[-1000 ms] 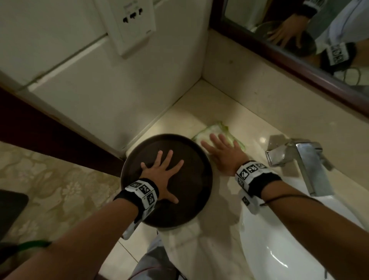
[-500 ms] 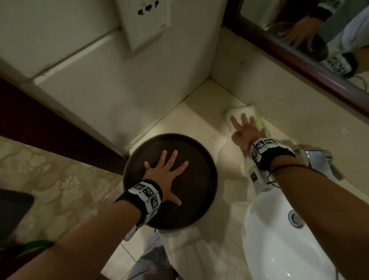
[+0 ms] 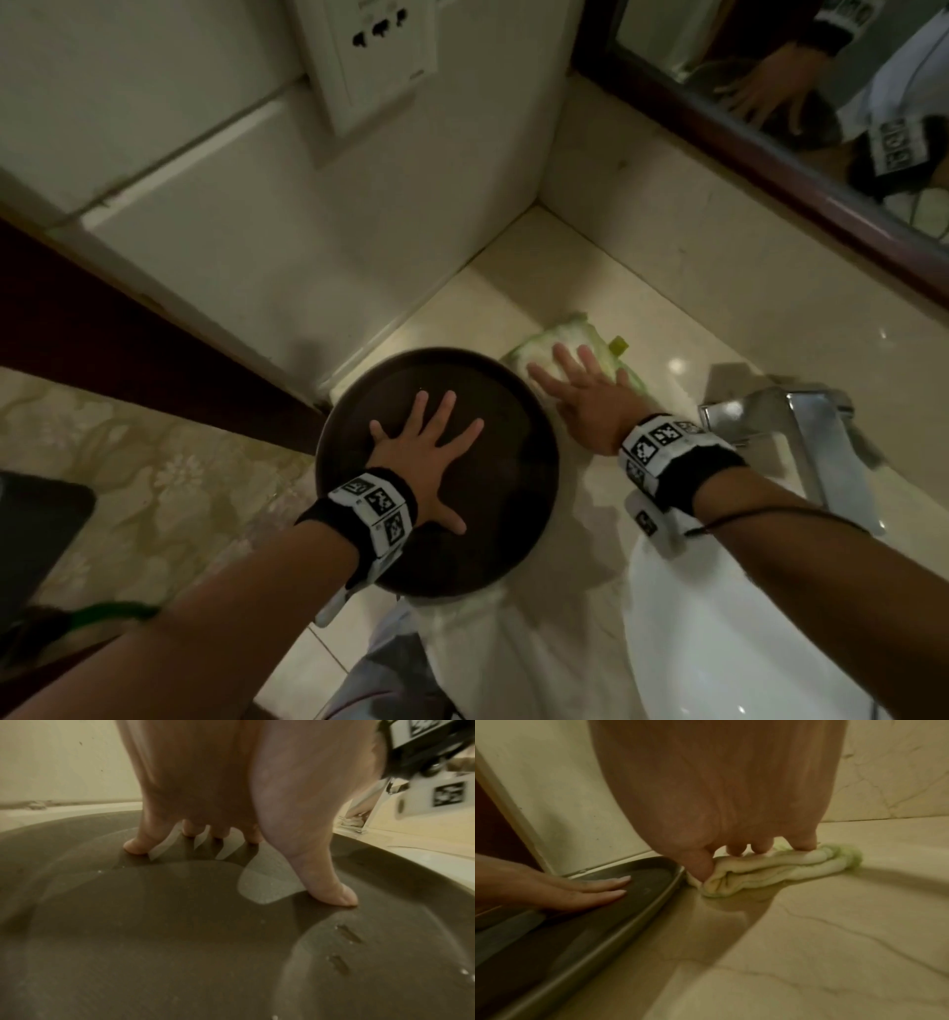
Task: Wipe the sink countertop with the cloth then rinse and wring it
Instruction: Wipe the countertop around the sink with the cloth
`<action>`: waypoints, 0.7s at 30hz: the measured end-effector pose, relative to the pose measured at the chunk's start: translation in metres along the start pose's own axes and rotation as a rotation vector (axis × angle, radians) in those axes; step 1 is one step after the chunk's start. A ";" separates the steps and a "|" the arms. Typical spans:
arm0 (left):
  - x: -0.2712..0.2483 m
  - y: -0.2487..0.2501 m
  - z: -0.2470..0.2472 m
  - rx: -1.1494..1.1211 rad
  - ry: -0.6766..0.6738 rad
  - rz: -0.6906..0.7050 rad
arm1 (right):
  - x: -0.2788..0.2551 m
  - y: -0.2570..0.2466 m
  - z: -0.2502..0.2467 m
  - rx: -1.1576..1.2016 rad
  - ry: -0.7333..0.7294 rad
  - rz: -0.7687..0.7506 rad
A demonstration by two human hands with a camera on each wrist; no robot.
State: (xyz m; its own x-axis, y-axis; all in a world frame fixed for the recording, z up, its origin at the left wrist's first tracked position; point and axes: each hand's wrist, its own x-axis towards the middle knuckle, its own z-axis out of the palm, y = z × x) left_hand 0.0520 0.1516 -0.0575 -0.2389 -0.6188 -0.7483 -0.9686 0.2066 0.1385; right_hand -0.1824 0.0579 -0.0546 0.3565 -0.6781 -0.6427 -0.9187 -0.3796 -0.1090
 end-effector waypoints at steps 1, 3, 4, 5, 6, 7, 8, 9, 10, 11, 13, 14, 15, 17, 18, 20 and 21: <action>0.000 0.000 0.000 0.001 -0.005 0.001 | 0.004 0.005 -0.002 -0.002 -0.001 0.004; 0.000 0.000 0.000 -0.001 -0.004 0.004 | 0.017 0.017 -0.011 0.019 0.003 0.037; 0.000 0.000 0.001 -0.004 -0.001 0.006 | 0.025 0.024 -0.017 0.040 0.007 0.064; 0.000 0.000 0.001 -0.009 0.000 0.010 | 0.033 0.032 -0.024 0.067 0.017 0.094; 0.000 0.000 0.001 -0.015 -0.001 0.013 | 0.041 0.039 -0.032 0.094 0.029 0.123; 0.000 0.000 0.001 -0.018 -0.003 0.014 | 0.048 0.044 -0.040 0.117 0.038 0.152; 0.000 -0.001 0.001 -0.018 -0.002 0.015 | 0.054 0.047 -0.047 0.137 0.045 0.181; 0.000 -0.001 0.001 -0.019 0.000 0.014 | 0.060 0.047 -0.052 0.151 0.049 0.204; 0.001 -0.001 0.001 -0.021 0.002 0.014 | 0.063 0.046 -0.055 0.155 0.052 0.222; 0.001 -0.001 0.001 -0.019 0.002 0.014 | 0.066 0.043 -0.056 0.155 0.054 0.235; 0.002 -0.001 0.001 -0.015 0.003 0.014 | 0.067 0.039 -0.055 0.148 0.054 0.238; 0.002 -0.001 0.001 -0.019 0.001 0.015 | 0.065 0.037 -0.053 0.138 0.043 0.226; 0.002 -0.001 0.002 -0.022 0.002 0.014 | 0.063 0.035 -0.052 0.121 0.029 0.203; 0.001 -0.001 0.002 -0.018 0.001 0.009 | 0.056 0.025 -0.051 0.069 -0.006 0.133; 0.000 -0.001 0.002 -0.016 -0.001 0.006 | 0.051 0.016 -0.049 0.026 -0.024 0.089; 0.000 0.000 0.002 -0.014 0.005 0.001 | 0.041 -0.003 -0.041 -0.085 -0.055 -0.007; -0.001 0.000 0.001 -0.014 0.009 -0.001 | 0.038 -0.011 -0.034 -0.122 -0.061 -0.053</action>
State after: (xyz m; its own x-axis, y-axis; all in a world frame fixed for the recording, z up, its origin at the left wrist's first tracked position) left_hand 0.0524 0.1529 -0.0580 -0.2382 -0.6258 -0.7427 -0.9698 0.1951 0.1465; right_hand -0.1530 0.0149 -0.0514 0.3893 -0.6172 -0.6837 -0.8703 -0.4896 -0.0536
